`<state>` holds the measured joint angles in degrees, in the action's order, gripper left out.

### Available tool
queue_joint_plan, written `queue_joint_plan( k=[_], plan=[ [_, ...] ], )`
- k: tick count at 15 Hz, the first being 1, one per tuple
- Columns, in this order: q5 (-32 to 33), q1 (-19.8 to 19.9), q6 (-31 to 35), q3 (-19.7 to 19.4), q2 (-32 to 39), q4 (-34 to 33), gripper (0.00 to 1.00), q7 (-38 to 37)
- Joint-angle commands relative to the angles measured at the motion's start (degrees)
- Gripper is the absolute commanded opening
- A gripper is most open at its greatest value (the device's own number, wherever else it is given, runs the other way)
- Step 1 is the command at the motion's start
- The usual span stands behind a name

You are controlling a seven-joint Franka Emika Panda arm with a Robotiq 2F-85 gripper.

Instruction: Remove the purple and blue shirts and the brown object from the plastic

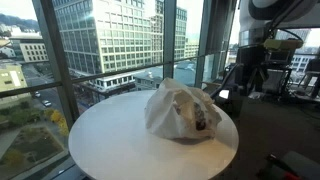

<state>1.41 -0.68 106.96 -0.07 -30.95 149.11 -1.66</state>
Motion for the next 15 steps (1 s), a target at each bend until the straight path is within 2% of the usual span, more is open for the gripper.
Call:
queue_joint_plan(
  k=[1, 12, 15],
  plan=[
    [-0.1, 0.3, -0.1, 0.3, 0.0, -0.1, 1.0, 0.1],
    [-0.1, 0.3, -0.1, 0.3, 0.0, -0.2, 1.0, 0.1],
    [-3.1, -0.4, 1.5, -0.9, 5.5, 1.1, 1.0, 1.2]
  ],
)
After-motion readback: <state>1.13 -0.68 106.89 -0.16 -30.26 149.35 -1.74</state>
